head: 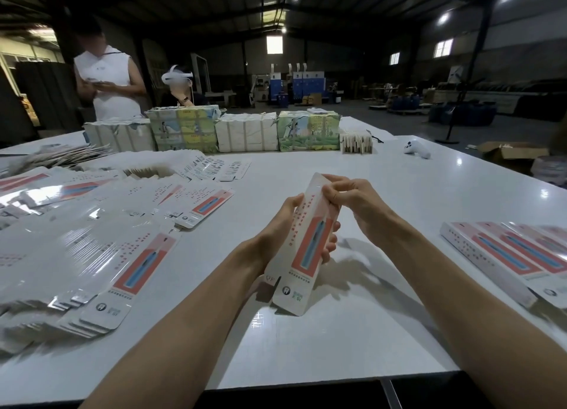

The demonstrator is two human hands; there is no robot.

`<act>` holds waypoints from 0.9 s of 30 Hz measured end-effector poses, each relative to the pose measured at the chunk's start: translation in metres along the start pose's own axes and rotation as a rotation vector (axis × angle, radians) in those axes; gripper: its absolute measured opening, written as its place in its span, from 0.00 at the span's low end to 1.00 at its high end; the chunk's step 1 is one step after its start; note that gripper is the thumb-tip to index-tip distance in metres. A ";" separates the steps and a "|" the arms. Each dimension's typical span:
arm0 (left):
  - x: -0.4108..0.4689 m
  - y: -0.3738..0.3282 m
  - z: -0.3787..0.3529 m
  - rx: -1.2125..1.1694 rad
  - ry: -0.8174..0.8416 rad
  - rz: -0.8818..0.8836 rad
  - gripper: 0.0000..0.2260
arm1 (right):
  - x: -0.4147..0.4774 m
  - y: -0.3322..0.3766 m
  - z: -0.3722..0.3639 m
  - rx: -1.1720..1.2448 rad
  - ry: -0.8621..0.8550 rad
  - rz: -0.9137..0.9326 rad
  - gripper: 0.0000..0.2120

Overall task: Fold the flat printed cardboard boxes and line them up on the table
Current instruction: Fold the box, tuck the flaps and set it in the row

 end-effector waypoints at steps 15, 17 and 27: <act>0.002 0.010 0.010 -0.377 -0.146 -0.103 0.23 | -0.008 -0.020 -0.034 0.170 0.031 -0.136 0.32; 0.003 0.012 0.007 -0.311 -0.222 -0.167 0.24 | -0.009 -0.020 -0.034 0.149 -0.024 -0.089 0.32; 0.002 0.006 -0.003 0.350 -0.623 -0.679 0.20 | -0.010 -0.019 -0.027 0.003 -0.093 0.049 0.23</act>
Point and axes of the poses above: each hand's wrist, its own x-axis towards the middle knuckle, its own z-axis out of the back of the hand, y = z × x, the point moved 1 cm from there along x, towards the middle knuckle, and after that the axes turned 6 degrees about -y, right-handed, at the moved point
